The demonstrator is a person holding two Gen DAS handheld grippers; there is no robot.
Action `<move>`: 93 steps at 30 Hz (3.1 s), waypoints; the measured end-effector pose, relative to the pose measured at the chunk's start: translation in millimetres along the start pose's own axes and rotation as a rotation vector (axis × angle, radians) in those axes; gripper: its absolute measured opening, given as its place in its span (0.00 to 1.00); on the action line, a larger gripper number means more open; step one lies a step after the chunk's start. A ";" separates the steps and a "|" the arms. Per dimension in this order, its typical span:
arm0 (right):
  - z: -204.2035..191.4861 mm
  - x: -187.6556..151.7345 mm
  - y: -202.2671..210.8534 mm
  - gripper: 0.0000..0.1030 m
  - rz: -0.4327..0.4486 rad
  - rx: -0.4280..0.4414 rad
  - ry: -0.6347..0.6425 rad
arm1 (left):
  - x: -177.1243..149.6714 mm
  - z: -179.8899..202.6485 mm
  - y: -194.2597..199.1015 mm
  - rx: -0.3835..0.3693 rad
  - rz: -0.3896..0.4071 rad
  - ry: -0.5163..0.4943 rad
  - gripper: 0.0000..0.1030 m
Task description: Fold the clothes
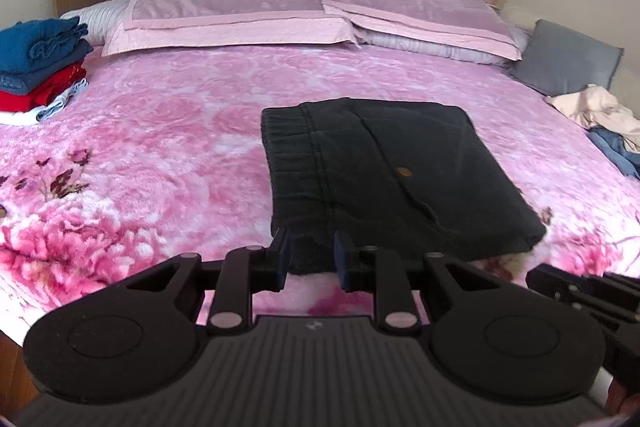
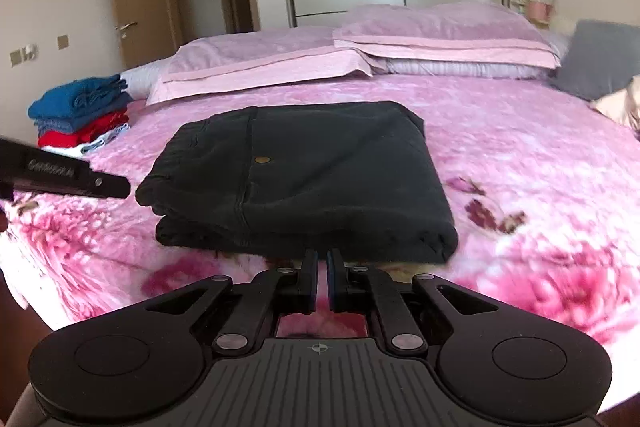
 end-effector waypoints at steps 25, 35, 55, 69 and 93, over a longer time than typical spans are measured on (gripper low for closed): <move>52.1 4.9 -73.4 0.26 0.079 -0.140 -0.076 | -0.7 -15.3 -86.5 -0.145 0.036 -0.059 0.26; 63.0 41.7 -95.8 0.27 -0.178 -0.163 -0.170 | 49.1 -24.7 -113.1 -0.230 -0.258 -0.042 0.23; 12.6 67.4 -94.1 0.28 -0.315 -0.633 -0.578 | 115.7 -51.4 -238.4 -0.464 -0.461 -0.484 0.24; 39.0 57.7 -62.9 0.48 -0.218 -0.604 -0.918 | 166.3 -5.8 -253.1 -0.514 -0.510 -0.560 0.22; 88.0 -2.4 -42.7 0.48 0.251 -0.856 -1.801 | 159.6 191.5 -401.5 -0.905 -0.856 -0.406 0.34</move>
Point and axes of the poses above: each gripper's, at about its wrist camera, not at the fingertips, and y roughly against the way its jaws point, z to its right, x to its top, the point moved 3 cm from there along -y, roughly the way its jaws point, and after that the axes turned 8 degrees about z, right-handed, at the moved point
